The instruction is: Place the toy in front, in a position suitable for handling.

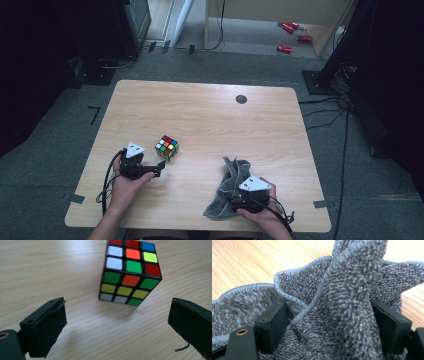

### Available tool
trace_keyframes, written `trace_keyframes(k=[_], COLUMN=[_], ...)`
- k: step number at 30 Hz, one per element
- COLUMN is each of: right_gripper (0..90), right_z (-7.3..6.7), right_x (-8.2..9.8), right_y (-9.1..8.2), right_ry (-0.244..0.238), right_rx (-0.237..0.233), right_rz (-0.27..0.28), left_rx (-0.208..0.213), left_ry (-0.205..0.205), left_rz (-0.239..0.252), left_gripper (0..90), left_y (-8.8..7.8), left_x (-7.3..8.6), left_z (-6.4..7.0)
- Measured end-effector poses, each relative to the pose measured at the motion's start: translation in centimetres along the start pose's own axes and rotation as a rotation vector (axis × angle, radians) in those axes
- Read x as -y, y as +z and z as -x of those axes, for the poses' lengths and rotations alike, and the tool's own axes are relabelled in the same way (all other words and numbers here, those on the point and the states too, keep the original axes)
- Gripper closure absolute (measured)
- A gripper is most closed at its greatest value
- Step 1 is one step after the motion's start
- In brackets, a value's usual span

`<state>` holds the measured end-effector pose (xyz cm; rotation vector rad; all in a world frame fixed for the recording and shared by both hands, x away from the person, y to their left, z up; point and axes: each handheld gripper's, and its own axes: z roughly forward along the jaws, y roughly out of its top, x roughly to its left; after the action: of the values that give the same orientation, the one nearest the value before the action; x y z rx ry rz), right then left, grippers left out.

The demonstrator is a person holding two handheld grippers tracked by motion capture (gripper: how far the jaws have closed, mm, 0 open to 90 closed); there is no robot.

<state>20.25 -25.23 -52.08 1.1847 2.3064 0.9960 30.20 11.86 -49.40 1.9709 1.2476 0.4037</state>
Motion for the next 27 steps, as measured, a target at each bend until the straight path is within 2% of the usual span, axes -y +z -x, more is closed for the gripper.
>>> trace_keyframes(k=[7, 18, 20, 25, 27], right_gripper=[19.5, 19.5, 19.5, 19.5, 19.5], right_z=[0.0, 0.0, 0.0, 0.0, 0.0], right_x=[0.0, 0.0, 0.0, 0.0, 0.0], right_y=[0.0, 0.0, 0.0, 0.0, 0.0], right_ry=[0.000, -0.003, -0.004, -0.004, -0.005], right_rx=[-0.001, -0.003, -0.004, -0.004, -0.004], right_rz=[0.001, 0.002, 0.002, 0.002, 0.003], left_rx=[0.006, -0.059, -0.061, -0.072, -0.085], left_ry=[-0.005, 0.052, 0.058, 0.063, 0.063], left_rz=[-0.009, -0.059, -0.073, -0.072, -0.076], left_gripper=[2.2, 5.5, 6.2, 7.6, 13.4], left_y=[1.7, 3.8, 4.1, 4.4, 4.6], left_x=[-0.8, -1.0, -0.9, -1.1, -1.2], left_z=[0.6, 1.2, 1.1, 1.2, 1.3])
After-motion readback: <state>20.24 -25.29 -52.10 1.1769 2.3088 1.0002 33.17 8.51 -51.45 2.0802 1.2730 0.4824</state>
